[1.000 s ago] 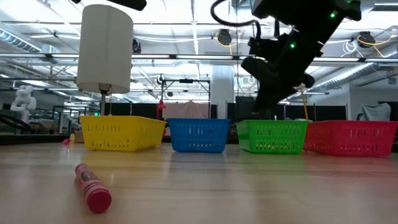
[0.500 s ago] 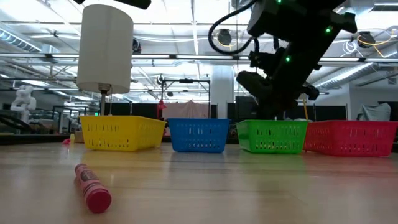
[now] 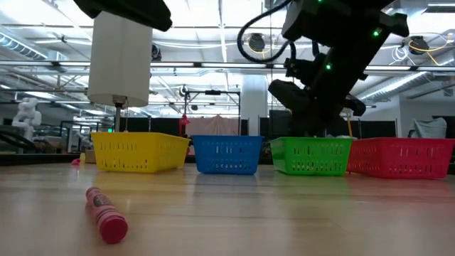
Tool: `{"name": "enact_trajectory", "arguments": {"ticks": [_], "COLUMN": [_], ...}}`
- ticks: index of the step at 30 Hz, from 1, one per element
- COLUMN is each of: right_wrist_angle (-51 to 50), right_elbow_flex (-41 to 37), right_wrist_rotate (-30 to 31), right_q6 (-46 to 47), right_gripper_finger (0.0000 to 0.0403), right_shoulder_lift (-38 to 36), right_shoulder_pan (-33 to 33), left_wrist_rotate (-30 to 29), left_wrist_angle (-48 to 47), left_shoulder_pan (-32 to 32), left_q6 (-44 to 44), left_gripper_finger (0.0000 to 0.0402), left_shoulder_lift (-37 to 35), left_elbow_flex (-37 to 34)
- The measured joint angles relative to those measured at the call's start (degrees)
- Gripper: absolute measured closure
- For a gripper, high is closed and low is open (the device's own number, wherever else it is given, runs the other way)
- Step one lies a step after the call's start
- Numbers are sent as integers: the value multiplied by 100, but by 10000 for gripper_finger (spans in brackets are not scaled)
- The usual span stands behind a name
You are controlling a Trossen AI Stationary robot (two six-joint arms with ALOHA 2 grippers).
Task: Sort crayons
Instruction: Put the yellow crayon into the green bin, then put the red crayon into the blue bin
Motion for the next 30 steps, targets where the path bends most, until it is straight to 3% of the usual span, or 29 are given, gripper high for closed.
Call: {"name": "enact_trajectory", "arguments": {"ticks": [7, 18, 22, 30], "right_wrist_angle": [-2, 205, 598, 720], "right_elbow_flex": [479, 1546, 1482, 1307], "right_wrist_rotate": [-49, 1218, 1243, 1236], "right_q6": [-463, -2059, -2393, -2738], "right_gripper_finger": [273, 277, 277, 277], "right_shoulder_lift": [-236, -454, -442, -176], "right_shoulder_pan": [412, 1760, 2167, 2739], "left_wrist_rotate": [78, 80, 95, 1216], "left_wrist_angle": [25, -18, -19, 107], "left_shoulder_pan": [0, -14, -77, -136], "left_q6": [150, 149, 153, 894], "left_gripper_finger": [313, 313, 313, 313], "left_shoulder_lift": [43, 46, 155, 449], "left_elbow_flex": [0, 0, 0, 0]}}
